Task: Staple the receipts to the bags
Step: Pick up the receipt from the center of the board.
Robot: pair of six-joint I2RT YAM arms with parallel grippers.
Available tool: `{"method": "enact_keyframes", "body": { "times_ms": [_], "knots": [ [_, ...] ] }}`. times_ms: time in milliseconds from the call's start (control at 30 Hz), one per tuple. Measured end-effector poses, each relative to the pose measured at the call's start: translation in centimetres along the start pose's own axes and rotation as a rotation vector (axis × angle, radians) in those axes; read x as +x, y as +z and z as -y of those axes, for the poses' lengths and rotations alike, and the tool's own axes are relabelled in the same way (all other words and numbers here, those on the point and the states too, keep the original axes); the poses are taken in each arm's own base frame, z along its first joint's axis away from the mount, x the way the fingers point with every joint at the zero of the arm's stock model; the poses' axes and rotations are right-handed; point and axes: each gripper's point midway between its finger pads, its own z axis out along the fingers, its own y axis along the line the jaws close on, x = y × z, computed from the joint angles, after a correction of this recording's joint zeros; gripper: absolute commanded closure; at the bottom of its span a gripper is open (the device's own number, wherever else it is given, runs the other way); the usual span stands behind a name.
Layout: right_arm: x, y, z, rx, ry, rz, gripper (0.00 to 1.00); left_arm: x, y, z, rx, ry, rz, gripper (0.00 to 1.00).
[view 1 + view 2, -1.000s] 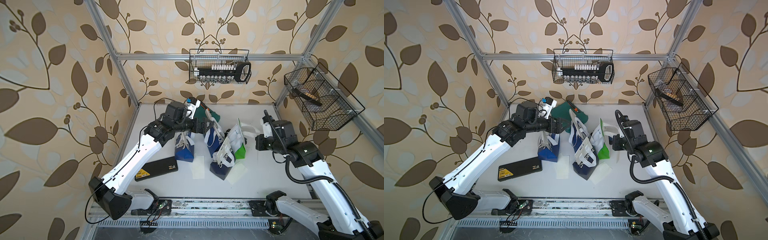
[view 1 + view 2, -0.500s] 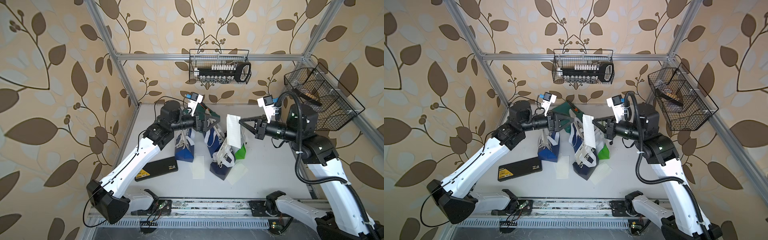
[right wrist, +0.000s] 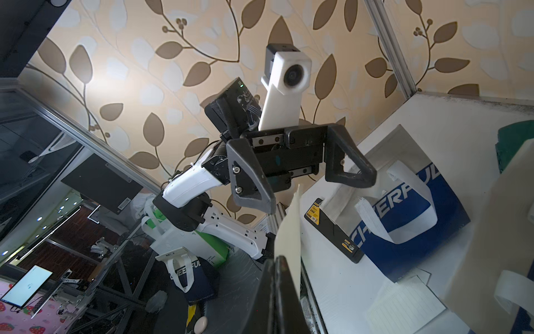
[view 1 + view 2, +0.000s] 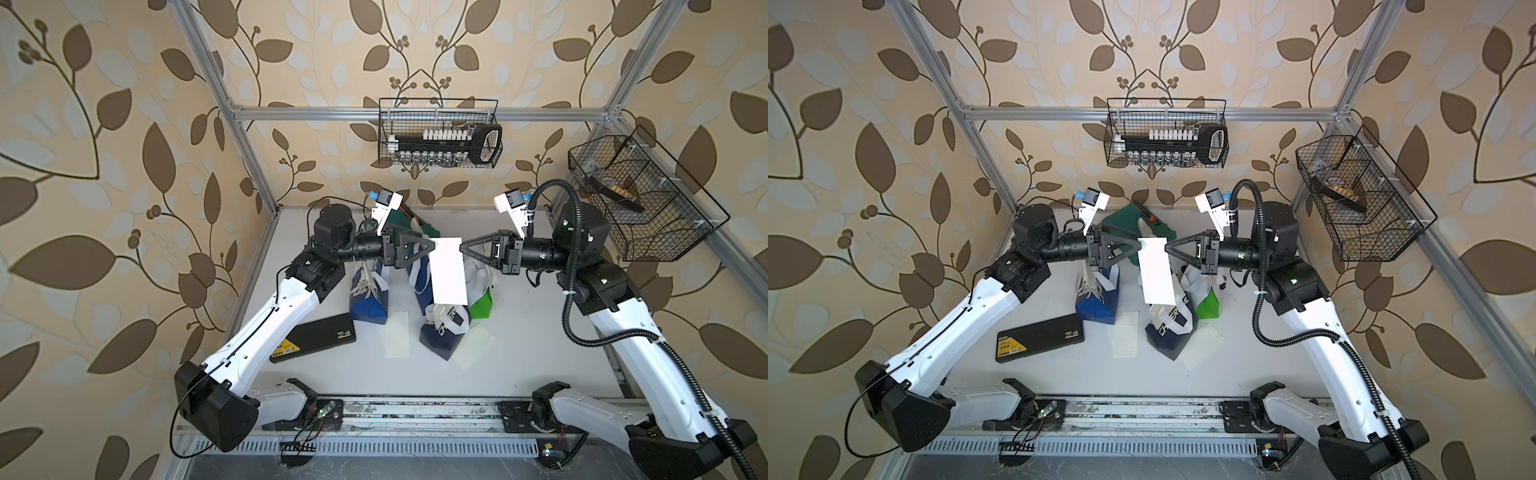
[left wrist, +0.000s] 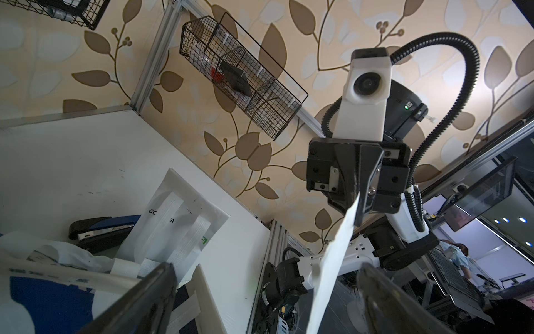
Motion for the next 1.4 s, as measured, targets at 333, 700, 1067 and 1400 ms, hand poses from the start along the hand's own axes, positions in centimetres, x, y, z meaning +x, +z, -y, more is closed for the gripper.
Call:
{"method": "enact_keyframes", "body": {
  "times_ms": [333,700,1067,1400],
  "knots": [
    [0.4,1.4,3.4,0.082,0.055,0.001,1.0,1.1,0.6,0.9,0.061,-0.025,-0.048,0.38],
    [0.8,1.5,5.8,0.178,0.082,0.005,1.0,2.1,0.8,0.5,0.035,-0.055,-0.076,0.79],
    [2.2,1.5,7.4,0.266,0.07,-0.032,1.0,3.7,2.9,0.3,-0.103,-0.05,-0.109,1.0],
    [2.0,-1.1,10.2,0.521,-0.016,-0.008,0.25,8.8,3.8,2.1,-0.237,0.049,-0.182,1.0]
  ]
}}
